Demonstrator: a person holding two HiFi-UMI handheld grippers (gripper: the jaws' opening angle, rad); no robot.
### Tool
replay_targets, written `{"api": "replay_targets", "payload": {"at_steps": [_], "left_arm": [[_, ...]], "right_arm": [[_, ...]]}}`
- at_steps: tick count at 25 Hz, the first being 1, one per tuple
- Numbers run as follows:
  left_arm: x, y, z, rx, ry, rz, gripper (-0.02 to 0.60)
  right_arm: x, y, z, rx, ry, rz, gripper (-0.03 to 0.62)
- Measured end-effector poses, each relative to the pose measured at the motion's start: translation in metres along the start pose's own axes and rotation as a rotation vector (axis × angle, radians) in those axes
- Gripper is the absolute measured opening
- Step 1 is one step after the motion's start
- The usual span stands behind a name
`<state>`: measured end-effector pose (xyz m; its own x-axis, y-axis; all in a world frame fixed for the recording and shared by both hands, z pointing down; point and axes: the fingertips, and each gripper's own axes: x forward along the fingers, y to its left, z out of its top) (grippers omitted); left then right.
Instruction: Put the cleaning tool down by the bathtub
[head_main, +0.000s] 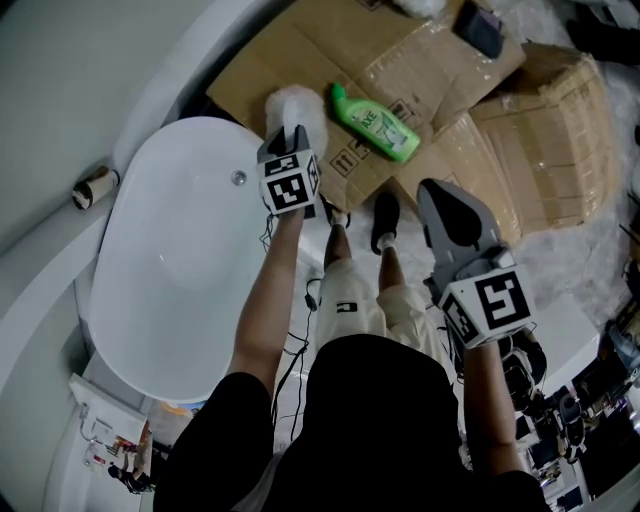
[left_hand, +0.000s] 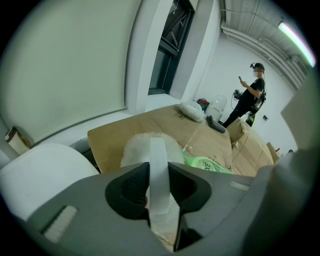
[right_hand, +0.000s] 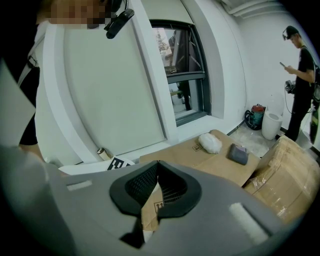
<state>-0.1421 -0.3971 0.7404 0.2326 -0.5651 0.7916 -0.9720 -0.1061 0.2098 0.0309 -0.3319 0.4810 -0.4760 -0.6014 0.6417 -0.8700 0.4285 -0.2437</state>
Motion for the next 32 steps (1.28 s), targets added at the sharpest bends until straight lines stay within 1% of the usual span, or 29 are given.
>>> {"api": "replay_targets", "payload": {"at_steps": [13,18,22,32], "left_arm": [[0.018,0.0,-0.006,0.031,0.023,0.031,0.094],[0.02,-0.001,-0.004,0.045,0.025,0.037,0.094],[0.02,0.001,-0.005,0.035,0.024,0.037,0.094],[0.02,-0.002,-0.007,0.063,0.025,0.039,0.097]], "right_arm": [[-0.006,-0.012,-0.004,0.017,0.007,-0.024,0.008],[-0.006,-0.012,-0.005,0.02,0.003,-0.02,0.008],[-0.008,-0.012,-0.007,0.026,0.001,-0.023,0.008],[-0.01,-0.01,-0.012,0.039,-0.006,-0.018,0.008]]}}
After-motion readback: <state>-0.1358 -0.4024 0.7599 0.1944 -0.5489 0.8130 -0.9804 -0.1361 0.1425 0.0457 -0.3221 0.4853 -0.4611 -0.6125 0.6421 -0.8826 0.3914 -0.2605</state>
